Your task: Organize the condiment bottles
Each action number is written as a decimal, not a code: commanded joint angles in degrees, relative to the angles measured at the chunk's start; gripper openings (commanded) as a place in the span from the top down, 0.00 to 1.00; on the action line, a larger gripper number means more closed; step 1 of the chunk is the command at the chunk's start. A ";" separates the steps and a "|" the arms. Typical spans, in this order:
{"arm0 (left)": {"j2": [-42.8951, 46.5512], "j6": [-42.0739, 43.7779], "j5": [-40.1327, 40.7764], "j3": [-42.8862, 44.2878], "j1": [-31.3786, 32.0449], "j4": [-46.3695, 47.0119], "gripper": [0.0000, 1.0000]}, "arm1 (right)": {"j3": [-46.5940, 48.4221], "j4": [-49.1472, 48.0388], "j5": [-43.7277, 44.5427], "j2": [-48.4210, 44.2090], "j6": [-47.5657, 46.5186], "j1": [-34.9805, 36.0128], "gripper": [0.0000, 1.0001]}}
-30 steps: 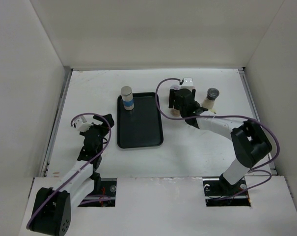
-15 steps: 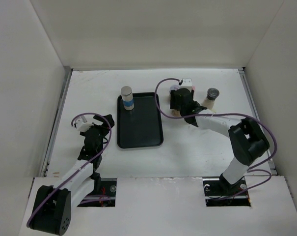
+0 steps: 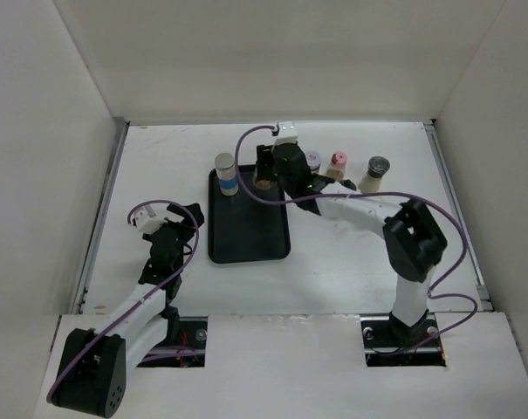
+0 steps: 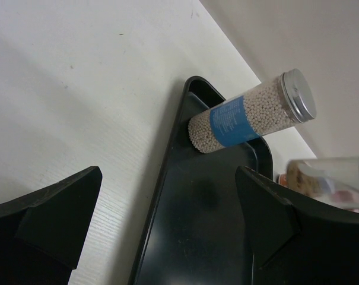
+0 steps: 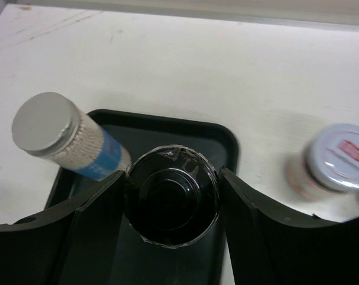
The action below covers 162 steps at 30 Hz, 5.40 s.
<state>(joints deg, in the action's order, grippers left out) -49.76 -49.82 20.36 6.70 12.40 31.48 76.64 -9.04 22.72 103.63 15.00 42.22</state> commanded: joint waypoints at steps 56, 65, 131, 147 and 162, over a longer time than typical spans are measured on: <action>-0.87 1.40 0.82 1.12 0.73 3.14 0.00 | 2.47 -5.72 4.08 10.54 0.29 -13.52 0.38; 0.01 1.40 1.08 0.86 0.91 3.23 0.00 | -10.27 -13.55 8.04 -4.13 -2.88 -6.50 0.50; 2.21 -0.80 -0.41 -0.55 -1.03 2.53 0.00 | -28.57 2.36 14.63 -22.97 9.78 -11.76 0.14; 1.86 -0.36 -0.14 -0.37 -0.76 2.62 0.00 | -22.59 -0.01 15.60 -13.45 9.43 -15.63 0.39; 2.20 0.08 0.56 -0.28 -0.67 2.70 0.00 | -13.03 -5.19 9.10 -10.23 6.27 5.54 0.54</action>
<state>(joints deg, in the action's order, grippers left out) -47.79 -50.33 20.58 5.48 11.55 31.51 58.13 -6.94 34.76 89.60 21.56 45.01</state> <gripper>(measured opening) 0.997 0.706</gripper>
